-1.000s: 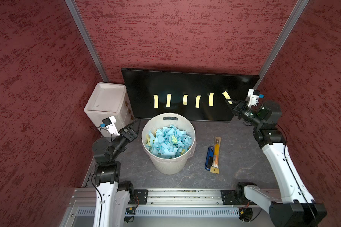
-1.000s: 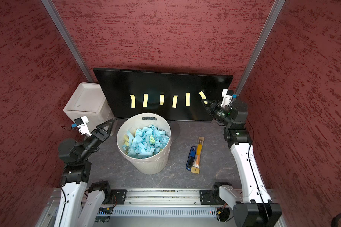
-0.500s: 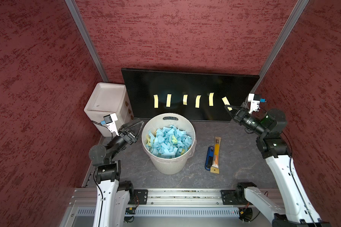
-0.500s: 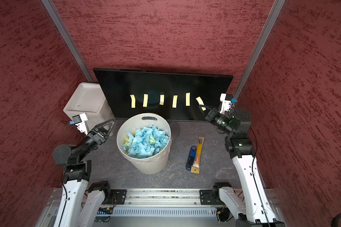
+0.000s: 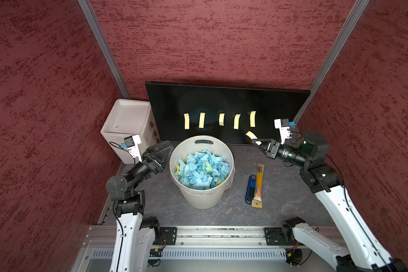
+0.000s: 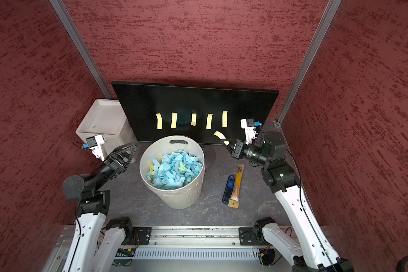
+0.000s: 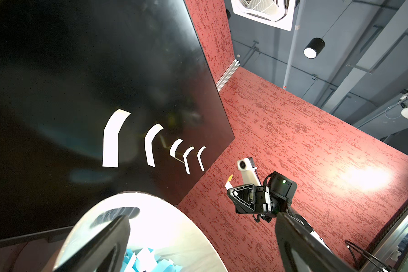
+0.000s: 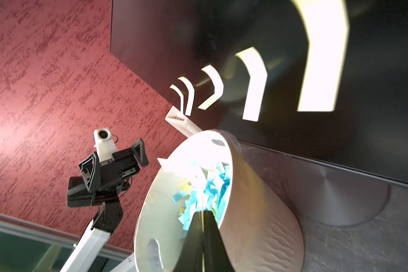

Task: Remove the sticky note from the monitor
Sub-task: Place the sticky note in the trash bin.

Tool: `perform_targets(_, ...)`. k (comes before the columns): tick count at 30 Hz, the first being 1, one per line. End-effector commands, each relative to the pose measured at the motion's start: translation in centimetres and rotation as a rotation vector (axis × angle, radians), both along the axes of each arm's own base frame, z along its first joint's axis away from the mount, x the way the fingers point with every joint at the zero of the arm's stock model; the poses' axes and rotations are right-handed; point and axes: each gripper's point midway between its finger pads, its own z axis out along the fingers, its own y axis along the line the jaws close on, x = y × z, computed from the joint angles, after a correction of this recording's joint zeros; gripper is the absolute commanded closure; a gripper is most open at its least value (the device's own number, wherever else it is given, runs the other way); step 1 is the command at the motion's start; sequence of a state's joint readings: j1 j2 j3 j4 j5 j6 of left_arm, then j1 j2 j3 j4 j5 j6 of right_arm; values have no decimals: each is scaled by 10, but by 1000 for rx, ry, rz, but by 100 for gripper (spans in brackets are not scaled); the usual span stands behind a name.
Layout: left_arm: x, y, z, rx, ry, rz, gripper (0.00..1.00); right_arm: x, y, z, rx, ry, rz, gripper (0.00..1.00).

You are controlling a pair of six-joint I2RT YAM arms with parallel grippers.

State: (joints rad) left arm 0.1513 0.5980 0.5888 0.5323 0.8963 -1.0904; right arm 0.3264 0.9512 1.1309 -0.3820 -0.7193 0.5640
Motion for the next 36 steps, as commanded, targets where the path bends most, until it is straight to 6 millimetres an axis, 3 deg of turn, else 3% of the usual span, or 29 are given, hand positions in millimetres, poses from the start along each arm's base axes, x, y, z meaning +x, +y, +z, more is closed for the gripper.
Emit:
perform_targets(1,6,3,-6,1,21,29,0,-13,11,1,-73,-53,60,100)
perform_targets(9,15,8,-20,-6,94,66,0,-28,48,-18,-212,-60,170,100)
perform_targets(20,27,12,-34,-5,174,90,0,-28,95,-39,-373,-74,223,100)
perform_targets(28,33,16,-45,-14,244,113,0,-28,122,-47,-459,-102,247,74)
perform_targets(36,38,19,-55,-24,299,123,0,-24,128,-48,-494,-113,235,51)
